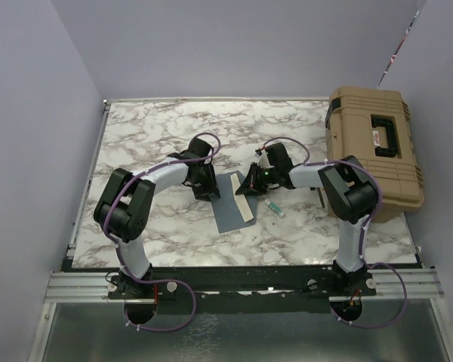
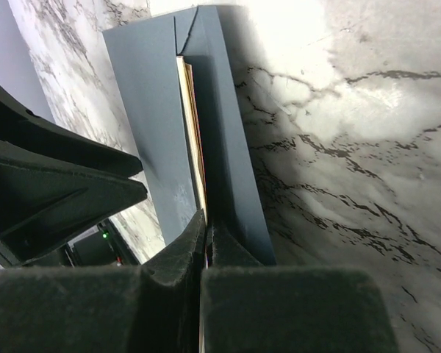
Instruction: Place the letter into the envelope and seal it
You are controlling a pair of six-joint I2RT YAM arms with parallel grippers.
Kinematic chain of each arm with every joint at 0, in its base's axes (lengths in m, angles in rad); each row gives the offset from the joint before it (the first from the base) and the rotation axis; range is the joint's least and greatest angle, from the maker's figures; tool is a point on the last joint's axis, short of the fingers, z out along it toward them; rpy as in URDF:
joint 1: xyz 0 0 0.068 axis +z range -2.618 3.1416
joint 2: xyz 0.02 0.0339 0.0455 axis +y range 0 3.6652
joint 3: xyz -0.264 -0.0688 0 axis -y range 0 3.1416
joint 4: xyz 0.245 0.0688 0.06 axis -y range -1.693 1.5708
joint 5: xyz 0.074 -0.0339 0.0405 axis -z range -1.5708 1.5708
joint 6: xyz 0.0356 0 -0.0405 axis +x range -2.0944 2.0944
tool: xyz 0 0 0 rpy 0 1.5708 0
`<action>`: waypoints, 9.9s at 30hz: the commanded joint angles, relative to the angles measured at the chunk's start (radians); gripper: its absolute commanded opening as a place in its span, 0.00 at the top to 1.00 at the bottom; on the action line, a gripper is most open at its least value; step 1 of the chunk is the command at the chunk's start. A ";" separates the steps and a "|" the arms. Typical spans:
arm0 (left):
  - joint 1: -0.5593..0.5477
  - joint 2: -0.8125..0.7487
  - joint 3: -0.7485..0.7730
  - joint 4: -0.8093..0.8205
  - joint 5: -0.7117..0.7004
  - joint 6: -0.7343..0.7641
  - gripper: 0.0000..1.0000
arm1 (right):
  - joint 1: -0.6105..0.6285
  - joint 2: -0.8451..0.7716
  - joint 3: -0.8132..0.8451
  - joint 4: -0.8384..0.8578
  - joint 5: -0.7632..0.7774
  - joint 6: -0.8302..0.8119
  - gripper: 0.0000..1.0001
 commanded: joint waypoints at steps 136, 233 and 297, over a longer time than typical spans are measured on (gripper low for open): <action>-0.072 0.029 -0.215 0.100 0.021 -0.191 0.58 | 0.070 -0.207 -0.029 -0.370 0.252 -0.162 0.52; -0.036 -0.236 0.101 0.752 0.483 0.083 0.32 | -0.074 -0.629 0.026 0.184 0.189 0.180 0.90; -0.037 -0.344 0.062 0.451 0.642 0.667 1.00 | -0.075 -0.540 0.188 -0.298 -0.099 -0.029 0.62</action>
